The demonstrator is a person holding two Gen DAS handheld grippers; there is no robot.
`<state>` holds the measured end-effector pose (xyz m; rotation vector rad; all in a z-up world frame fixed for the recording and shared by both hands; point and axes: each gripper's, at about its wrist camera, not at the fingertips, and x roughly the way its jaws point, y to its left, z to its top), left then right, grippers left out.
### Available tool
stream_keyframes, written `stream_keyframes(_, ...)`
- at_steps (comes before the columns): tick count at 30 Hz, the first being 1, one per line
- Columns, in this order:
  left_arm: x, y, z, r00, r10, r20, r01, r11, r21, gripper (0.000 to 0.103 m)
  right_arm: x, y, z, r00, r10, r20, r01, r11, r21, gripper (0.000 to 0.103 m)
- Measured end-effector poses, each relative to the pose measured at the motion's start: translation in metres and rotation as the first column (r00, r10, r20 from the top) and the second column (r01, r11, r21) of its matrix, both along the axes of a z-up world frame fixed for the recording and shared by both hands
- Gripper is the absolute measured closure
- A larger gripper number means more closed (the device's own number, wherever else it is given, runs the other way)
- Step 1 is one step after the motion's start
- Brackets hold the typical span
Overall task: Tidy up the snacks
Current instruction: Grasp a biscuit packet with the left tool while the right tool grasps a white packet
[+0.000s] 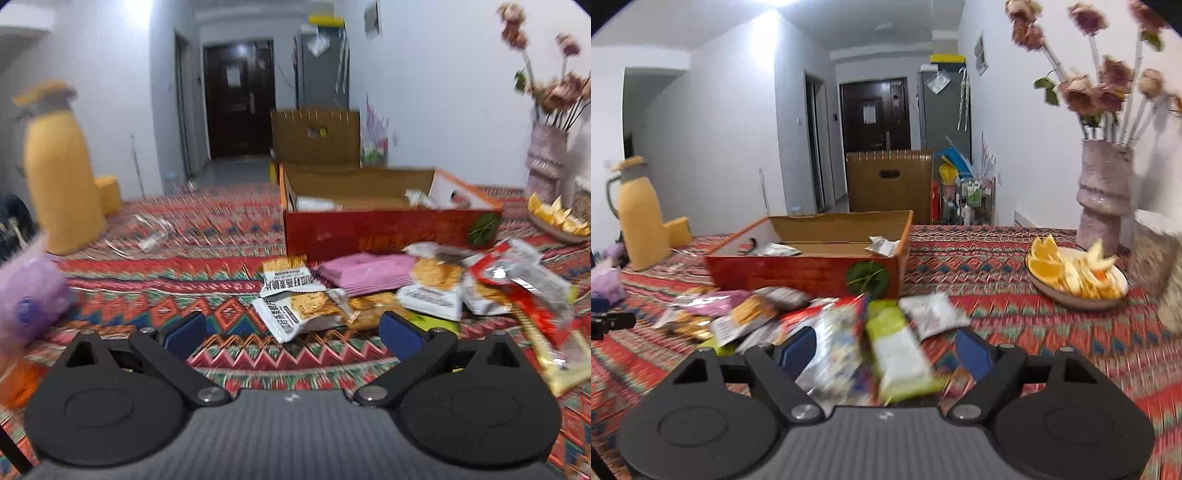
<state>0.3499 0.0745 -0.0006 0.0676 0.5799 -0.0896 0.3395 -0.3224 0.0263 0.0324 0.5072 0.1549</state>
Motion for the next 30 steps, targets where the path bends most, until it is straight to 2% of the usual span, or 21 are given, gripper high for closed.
stream_keyframes(2, 0.030, 0.001, -0.008, 0.998, 0.022, -0.060, -0.023, 1.000, -0.004, 0.004, 0.037, -0.008, -0.004, 0.999, 0.001, -0.033, -0.001, 1.000, -0.018, 0.022)
stream_keyframes(5, 0.064, -0.004, -0.020, 0.997, 0.021, -0.078, -0.021, 1.000, -0.003, 0.009, 0.091, -0.018, -0.021, 0.995, -0.006, -0.098, 0.004, 1.000, -0.019, 0.027)
stream_keyframes(10, 0.083, -0.007, -0.040, 0.996, 0.051, -0.077, -0.052, 0.999, -0.004, 0.011, 0.148, -0.033, -0.052, 0.985, -0.018, -0.169, 0.023, 0.999, 0.031, 0.031)
stream_keyframes(11, 0.087, -0.007, -0.044, 0.994, 0.065, -0.091, -0.065, 0.998, 0.005, 0.008, 0.152, -0.035, -0.057, 0.985, -0.018, -0.171, 0.025, 0.999, 0.042, 0.031)
stream_keyframes(12, 0.091, -0.005, -0.046, 0.992, 0.062, -0.107, -0.064, 0.998, -0.017, 0.007, 0.155, -0.038, -0.060, 0.986, -0.010, -0.169, 0.020, 0.998, 0.059, 0.031)
stream_keyframes(15, 0.091, -0.001, -0.045, 0.992, 0.063, -0.105, -0.067, 0.997, -0.037, 0.007, 0.161, -0.038, -0.067, 0.982, 0.006, -0.188, 0.008, 0.997, 0.073, 0.031)
stream_keyframes(16, 0.089, -0.003, -0.045, 0.993, 0.059, -0.102, -0.062, 0.998, -0.028, 0.013, 0.162, -0.035, -0.070, 0.982, 0.009, -0.189, 0.002, 0.999, 0.054, 0.031)
stream_keyframes(17, 0.088, -0.005, -0.044, 0.994, 0.047, -0.094, -0.049, 0.999, -0.022, 0.026, 0.162, -0.032, -0.071, 0.981, 0.007, -0.192, 0.000, 0.999, 0.035, 0.032)
stream_keyframes(20, 0.083, -0.010, -0.043, 0.997, 0.008, -0.077, -0.009, 1.000, -0.015, 0.042, 0.158, -0.019, -0.075, 0.985, 0.003, -0.174, -0.017, 0.997, -0.077, 0.036)
stream_keyframes(21, 0.081, -0.010, -0.043, 0.997, -0.001, -0.075, -0.001, 1.000, -0.022, 0.044, 0.157, -0.018, -0.075, 0.985, -0.001, -0.173, -0.013, 0.997, -0.075, 0.038)
stream_keyframes(22, 0.078, -0.010, -0.043, 0.997, -0.004, -0.073, 0.003, 1.000, -0.025, 0.049, 0.157, -0.019, -0.074, 0.984, -0.001, -0.176, -0.010, 0.998, -0.065, 0.044)
stream_keyframes(23, 0.076, -0.012, -0.042, 0.997, -0.005, -0.072, 0.004, 1.000, -0.025, 0.051, 0.155, -0.019, -0.073, 0.984, 0.002, -0.177, -0.015, 0.997, -0.071, 0.056)
stream_keyframes(26, 0.071, -0.015, -0.041, 0.997, -0.019, -0.068, 0.018, 1.000, -0.012, 0.058, 0.150, -0.022, -0.071, 0.984, -0.013, -0.175, 0.002, 0.998, -0.066, 0.058)
stream_keyframes(30, 0.059, -0.022, -0.036, 0.995, -0.014, -0.096, 0.015, 1.000, 0.017, 0.060, 0.141, -0.024, -0.070, 0.986, -0.042, -0.164, 0.027, 0.996, -0.090, 0.061)
